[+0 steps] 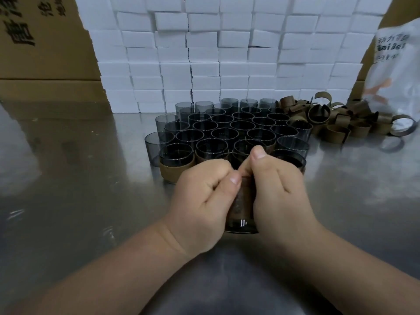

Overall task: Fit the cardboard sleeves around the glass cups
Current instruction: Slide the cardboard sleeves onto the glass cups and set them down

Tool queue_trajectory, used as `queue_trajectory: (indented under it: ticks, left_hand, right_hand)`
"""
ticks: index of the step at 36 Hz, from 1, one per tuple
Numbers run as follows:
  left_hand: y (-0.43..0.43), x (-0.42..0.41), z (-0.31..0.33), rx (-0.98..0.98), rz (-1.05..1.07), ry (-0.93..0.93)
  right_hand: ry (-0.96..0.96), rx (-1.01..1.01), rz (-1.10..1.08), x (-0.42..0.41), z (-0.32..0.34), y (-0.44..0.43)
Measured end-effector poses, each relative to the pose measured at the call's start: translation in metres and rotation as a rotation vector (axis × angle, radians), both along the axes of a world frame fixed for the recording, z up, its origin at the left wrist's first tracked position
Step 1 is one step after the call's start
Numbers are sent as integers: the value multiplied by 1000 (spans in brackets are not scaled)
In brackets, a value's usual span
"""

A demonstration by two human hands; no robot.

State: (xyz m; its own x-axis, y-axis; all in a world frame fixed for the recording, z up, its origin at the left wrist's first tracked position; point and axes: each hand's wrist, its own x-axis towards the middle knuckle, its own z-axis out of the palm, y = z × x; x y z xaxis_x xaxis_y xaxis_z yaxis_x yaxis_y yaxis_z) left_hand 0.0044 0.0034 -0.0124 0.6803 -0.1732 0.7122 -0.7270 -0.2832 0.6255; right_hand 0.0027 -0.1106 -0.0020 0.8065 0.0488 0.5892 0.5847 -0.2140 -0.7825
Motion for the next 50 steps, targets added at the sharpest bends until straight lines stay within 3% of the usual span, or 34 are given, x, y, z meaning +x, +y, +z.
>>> queue_trajectory:
  ticks: [9, 15, 36, 50]
  left_hand:
    - [-2, -7, 8, 149, -28, -17]
    - [-3, -10, 6, -130, 0, 168]
    - [-12, -11, 8, -391, -22, 485]
    - [-12, -10, 9, -538, -80, 571]
  right_hand:
    - [-54, -94, -89, -1, -4, -3]
    - [19, -112, 23, -2, -4, 3]
    - [179, 118, 101, -7, -3, 7]
    - [243, 87, 57, -4, 1, 8]
